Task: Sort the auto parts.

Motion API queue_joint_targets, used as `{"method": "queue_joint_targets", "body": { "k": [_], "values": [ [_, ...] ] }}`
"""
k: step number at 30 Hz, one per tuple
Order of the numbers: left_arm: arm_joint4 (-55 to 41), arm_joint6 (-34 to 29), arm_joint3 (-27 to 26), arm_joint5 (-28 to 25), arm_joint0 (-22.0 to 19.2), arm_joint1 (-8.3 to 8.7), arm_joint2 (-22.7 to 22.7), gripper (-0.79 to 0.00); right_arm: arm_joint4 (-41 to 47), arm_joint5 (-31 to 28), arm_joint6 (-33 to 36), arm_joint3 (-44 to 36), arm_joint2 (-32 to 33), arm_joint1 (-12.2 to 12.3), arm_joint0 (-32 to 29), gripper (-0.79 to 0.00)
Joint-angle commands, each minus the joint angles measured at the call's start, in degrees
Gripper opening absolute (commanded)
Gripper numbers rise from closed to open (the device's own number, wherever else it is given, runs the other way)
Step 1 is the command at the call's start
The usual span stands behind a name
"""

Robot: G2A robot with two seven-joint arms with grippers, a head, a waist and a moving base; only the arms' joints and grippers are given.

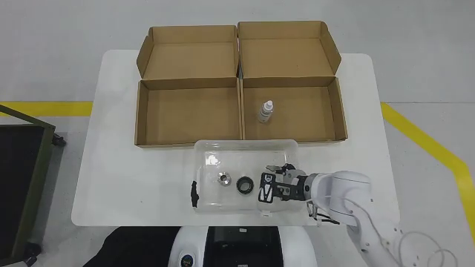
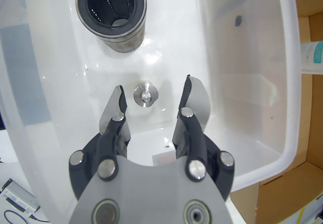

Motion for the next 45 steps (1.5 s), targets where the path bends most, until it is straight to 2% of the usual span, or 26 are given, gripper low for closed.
{"method": "queue_joint_targets", "body": {
  "k": [1,6,8,9,11,12,21,30,35,45],
  "values": [
    [0.0,0.0,0.0,0.0,0.0,0.00,0.0,0.000,0.0,0.3,0.5,0.3,-0.3,0.0,0.2,-0.449],
    [0.0,0.0,0.0,0.0,0.0,0.00,0.0,0.000,0.5,0.2,1.5,1.3,-1.2,0.2,0.9,-0.459],
    [0.0,0.0,0.0,0.0,0.0,0.00,0.0,0.000,0.8,0.1,1.8,1.3,-1.5,0.2,1.0,-0.493],
    [0.0,0.0,0.0,0.0,0.0,0.00,0.0,0.000,0.9,0.0,2.0,1.2,-1.6,0.3,1.1,-0.576],
    [0.0,0.0,0.0,0.0,0.0,0.00,0.0,0.000,1.1,-0.3,2.3,1.0,-1.9,0.4,1.3,-0.693],
    [0.0,0.0,0.0,0.0,0.0,0.00,0.0,0.000,1.3,-0.4,2.5,0.8,-2.0,0.4,1.3,-0.785],
    [0.0,0.0,0.0,0.0,0.0,0.00,0.0,0.000,1.7,0.1,2.5,-2.6,-1.6,1.0,0.8,-0.785],
    [0.0,0.0,0.0,0.0,0.0,0.00,0.0,0.000,1.2,2.0,-1.3,-9.3,1.5,1.9,-2.2,-0.785],
    [0.0,0.0,0.0,0.0,0.0,0.00,0.0,0.000,0.6,5.7,-6.7,-13.7,3.7,2.2,-4.9,-0.785],
    [0.0,0.0,0.0,0.0,0.0,0.00,0.0,0.000,4.4,11.7,-24.9,-16.2,8.7,2.5,-9.0,-0.785]
  ]
}}
